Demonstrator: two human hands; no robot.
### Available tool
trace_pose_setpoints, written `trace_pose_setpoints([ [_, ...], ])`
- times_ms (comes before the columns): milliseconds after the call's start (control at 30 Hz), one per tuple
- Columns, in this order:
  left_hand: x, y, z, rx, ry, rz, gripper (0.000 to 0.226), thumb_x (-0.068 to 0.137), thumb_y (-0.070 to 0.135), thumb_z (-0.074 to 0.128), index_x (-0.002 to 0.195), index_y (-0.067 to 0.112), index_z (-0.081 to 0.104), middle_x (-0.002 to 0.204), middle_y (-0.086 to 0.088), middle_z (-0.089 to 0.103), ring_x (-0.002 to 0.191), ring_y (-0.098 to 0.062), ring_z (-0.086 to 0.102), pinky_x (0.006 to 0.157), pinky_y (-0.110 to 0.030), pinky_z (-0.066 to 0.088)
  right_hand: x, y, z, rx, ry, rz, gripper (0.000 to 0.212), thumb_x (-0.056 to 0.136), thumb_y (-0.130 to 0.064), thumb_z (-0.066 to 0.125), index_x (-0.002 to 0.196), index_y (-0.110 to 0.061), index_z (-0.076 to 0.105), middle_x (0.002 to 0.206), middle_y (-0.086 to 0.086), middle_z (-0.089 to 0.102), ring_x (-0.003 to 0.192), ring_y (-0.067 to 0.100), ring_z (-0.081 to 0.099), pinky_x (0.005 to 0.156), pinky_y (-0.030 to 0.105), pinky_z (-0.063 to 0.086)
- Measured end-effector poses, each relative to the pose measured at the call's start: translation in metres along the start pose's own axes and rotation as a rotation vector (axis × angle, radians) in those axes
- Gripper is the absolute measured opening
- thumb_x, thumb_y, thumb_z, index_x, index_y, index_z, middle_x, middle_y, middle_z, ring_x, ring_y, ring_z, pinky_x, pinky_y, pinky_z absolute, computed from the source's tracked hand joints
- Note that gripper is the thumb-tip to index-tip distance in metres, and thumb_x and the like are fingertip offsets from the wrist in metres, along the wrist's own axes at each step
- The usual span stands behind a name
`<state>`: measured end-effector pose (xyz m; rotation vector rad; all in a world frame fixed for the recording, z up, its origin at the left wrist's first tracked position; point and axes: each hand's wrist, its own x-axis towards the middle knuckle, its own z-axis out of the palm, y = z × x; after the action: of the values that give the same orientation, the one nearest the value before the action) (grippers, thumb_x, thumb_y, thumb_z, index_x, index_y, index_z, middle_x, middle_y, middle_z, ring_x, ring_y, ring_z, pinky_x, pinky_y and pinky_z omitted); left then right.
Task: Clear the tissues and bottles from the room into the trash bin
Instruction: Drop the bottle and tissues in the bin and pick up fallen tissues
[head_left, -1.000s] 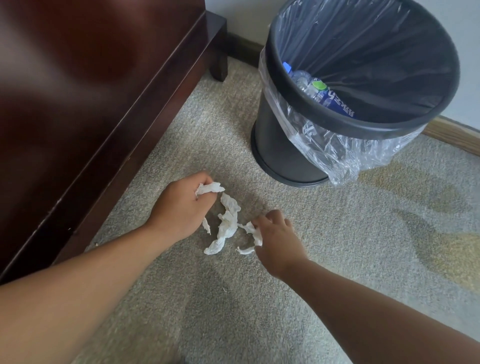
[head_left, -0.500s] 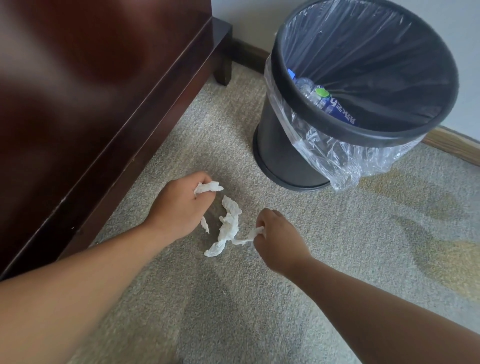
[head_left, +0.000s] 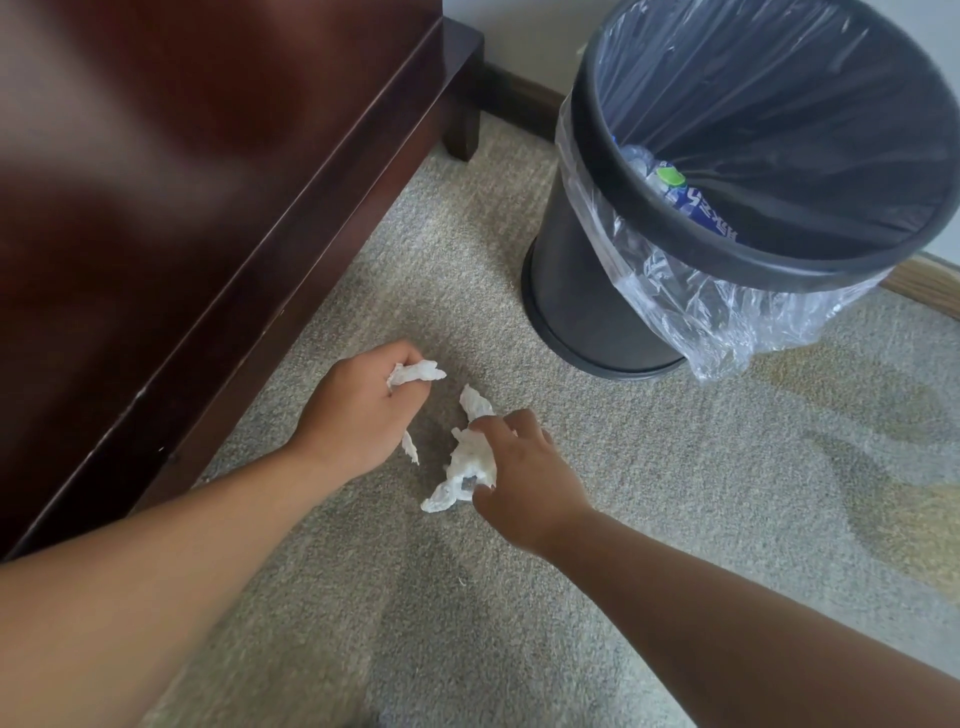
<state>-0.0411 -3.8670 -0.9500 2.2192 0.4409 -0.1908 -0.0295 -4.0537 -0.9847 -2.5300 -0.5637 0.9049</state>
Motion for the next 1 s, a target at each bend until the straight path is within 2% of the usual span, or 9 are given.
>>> trace_pose_setpoints([
  [167, 0.001, -0.004, 0.0, 0.002, -0.009, 0.001, 0.02, 0.09, 0.022, 0.058, 0.071, 0.027, 0.054, 0.053, 0.0, 0.052, 0.05, -0.022, 0.048, 0.051, -0.045, 0.043, 0.005, -0.005, 0.004, -0.07, -0.017, -0.016, 0.067, 0.087, -0.028, 0.063, 0.142, -0.037, 0.027, 0.149, -0.004, 0.011, 0.133, 0.026, 0.025, 0.09, 0.041, 0.053],
  [300, 0.002, -0.006, 0.001, 0.0, -0.007, -0.011, 0.019, 0.089, 0.021, 0.059, 0.072, 0.026, 0.056, 0.052, 0.003, 0.051, 0.049, -0.018, 0.046, 0.049, -0.041, 0.04, 0.01, -0.006, 0.009, -0.108, -0.011, -0.039, 0.062, 0.09, -0.018, 0.059, 0.142, -0.033, 0.029, 0.149, -0.004, 0.014, 0.131, 0.026, 0.027, 0.09, 0.038, 0.053],
  [533, 0.003, -0.004, 0.001, -0.005, -0.019, -0.012, 0.02, 0.09, 0.022, 0.059, 0.071, 0.028, 0.055, 0.051, 0.001, 0.051, 0.047, -0.017, 0.045, 0.048, -0.042, 0.039, 0.011, 0.0, 0.014, -0.148, -0.024, -0.056, 0.05, 0.084, 0.003, 0.06, 0.128, -0.015, 0.045, 0.133, 0.004, 0.036, 0.118, 0.027, 0.042, 0.091, 0.036, 0.051],
  [667, 0.003, 0.0, 0.002, -0.013, -0.011, -0.014, 0.021, 0.09, 0.023, 0.058, 0.07, 0.027, 0.055, 0.053, -0.001, 0.053, 0.049, -0.017, 0.046, 0.05, -0.044, 0.041, 0.008, 0.004, 0.008, -0.098, 0.008, -0.061, 0.037, 0.087, 0.002, 0.055, 0.12, -0.013, 0.05, 0.116, 0.004, 0.05, 0.106, 0.025, 0.049, 0.08, 0.031, 0.046],
  [833, 0.003, 0.008, 0.004, -0.01, -0.014, -0.001, 0.025, 0.09, 0.024, 0.058, 0.067, 0.031, 0.053, 0.052, 0.003, 0.051, 0.048, -0.015, 0.045, 0.049, -0.04, 0.039, -0.003, 0.008, -0.002, -0.032, 0.072, -0.063, 0.028, 0.086, -0.001, 0.052, 0.11, -0.017, 0.05, 0.096, -0.001, 0.048, 0.086, 0.019, 0.047, 0.067, 0.028, 0.035],
  [900, 0.004, 0.013, 0.005, -0.008, -0.014, 0.004, 0.026, 0.09, 0.024, 0.058, 0.066, 0.032, 0.053, 0.051, 0.003, 0.051, 0.048, -0.015, 0.045, 0.048, -0.037, 0.037, -0.009, 0.009, -0.009, -0.006, 0.083, -0.056, 0.025, 0.086, -0.004, 0.052, 0.106, -0.019, 0.049, 0.094, -0.004, 0.046, 0.083, 0.017, 0.044, 0.065, 0.028, 0.035],
  [1000, 0.004, 0.019, 0.006, -0.007, -0.01, 0.024, 0.025, 0.09, 0.023, 0.058, 0.067, 0.032, 0.053, 0.054, -0.003, 0.054, 0.05, -0.021, 0.048, 0.049, -0.041, 0.04, -0.023, 0.014, -0.02, 0.015, 0.099, -0.058, 0.018, 0.085, -0.01, 0.054, 0.101, -0.019, 0.052, 0.093, -0.004, 0.046, 0.08, 0.015, 0.044, 0.059, 0.026, 0.035],
])
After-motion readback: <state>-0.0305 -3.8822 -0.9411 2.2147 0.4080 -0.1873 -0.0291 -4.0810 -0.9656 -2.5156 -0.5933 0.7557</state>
